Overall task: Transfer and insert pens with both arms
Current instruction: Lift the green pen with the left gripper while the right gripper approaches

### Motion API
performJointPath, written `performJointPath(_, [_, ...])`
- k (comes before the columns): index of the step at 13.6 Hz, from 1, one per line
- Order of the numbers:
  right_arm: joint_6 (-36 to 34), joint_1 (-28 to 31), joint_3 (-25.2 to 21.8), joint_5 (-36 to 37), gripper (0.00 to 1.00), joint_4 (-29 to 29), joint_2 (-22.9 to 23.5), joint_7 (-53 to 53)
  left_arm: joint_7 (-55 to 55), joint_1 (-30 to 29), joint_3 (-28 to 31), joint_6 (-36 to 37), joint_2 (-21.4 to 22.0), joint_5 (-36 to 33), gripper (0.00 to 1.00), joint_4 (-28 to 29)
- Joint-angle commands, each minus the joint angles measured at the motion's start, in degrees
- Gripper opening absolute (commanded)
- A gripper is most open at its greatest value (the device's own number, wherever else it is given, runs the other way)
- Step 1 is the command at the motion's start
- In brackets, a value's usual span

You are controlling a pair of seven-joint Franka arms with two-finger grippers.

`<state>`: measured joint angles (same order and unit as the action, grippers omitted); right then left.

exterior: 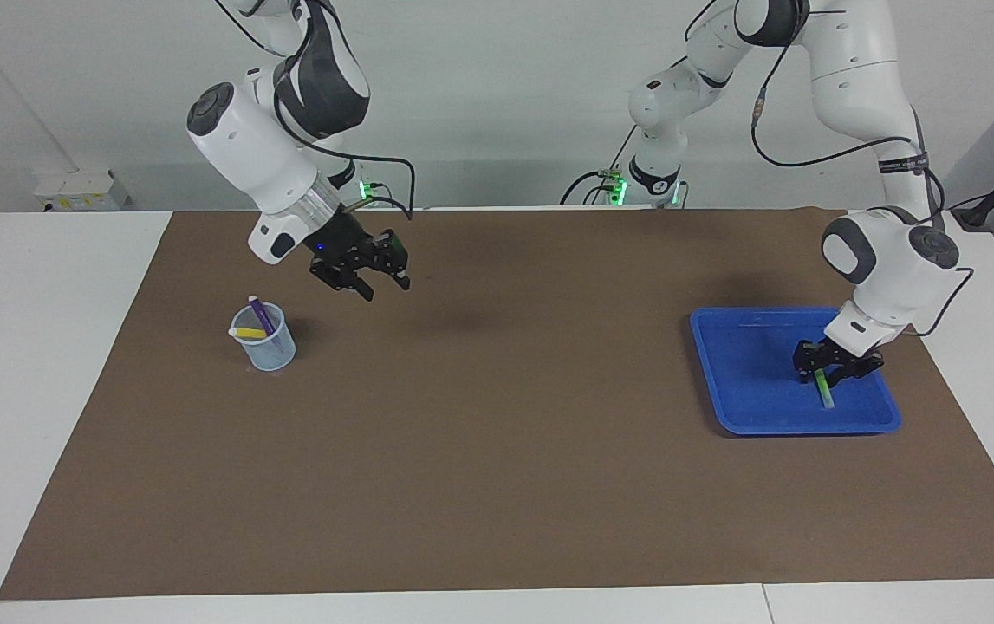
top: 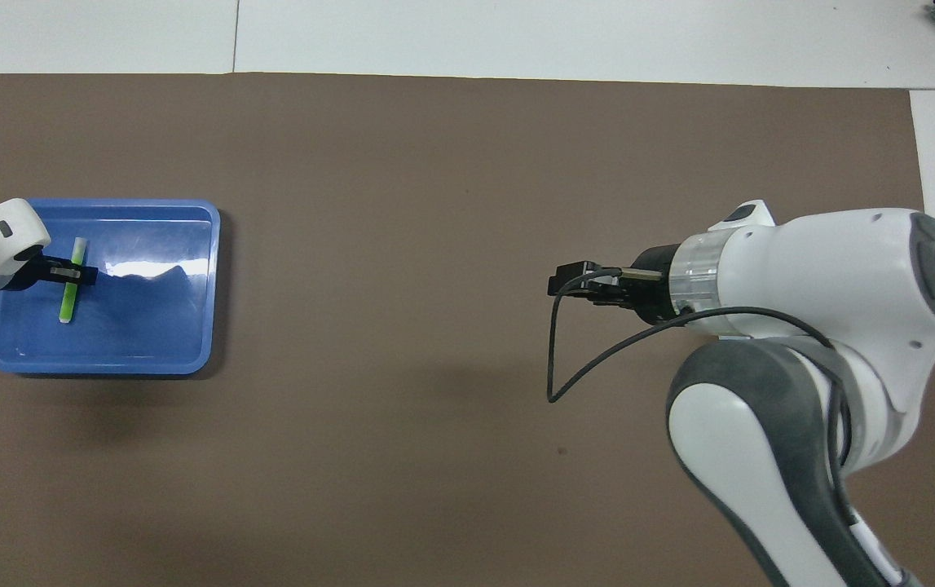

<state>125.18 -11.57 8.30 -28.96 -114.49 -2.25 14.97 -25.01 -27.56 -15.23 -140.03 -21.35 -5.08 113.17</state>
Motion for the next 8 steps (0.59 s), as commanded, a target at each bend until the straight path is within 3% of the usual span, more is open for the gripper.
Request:
performJointPath(1, [4.17,-4.41,-0.04,-3.97,0.67,0.14,0.32,7.06,-0.48,-0.39,-0.33,-1.57,-1.77,-1.07,0.00,-0.05])
performJointPath(5, [10.25,-9.78,-0.04,-6.02,0.67,-0.04,0.76,15.86,-0.13,-0.03,-0.41,1.50,-1.77,-0.28,0.00,-1.71])
performJointPath(8, [11.84,-10.84,-0.04,-6.02,0.68,-0.12,0.76,17.80,2.14,0.32,-0.68,13.50,-1.68,-0.19,0.00,-8.73])
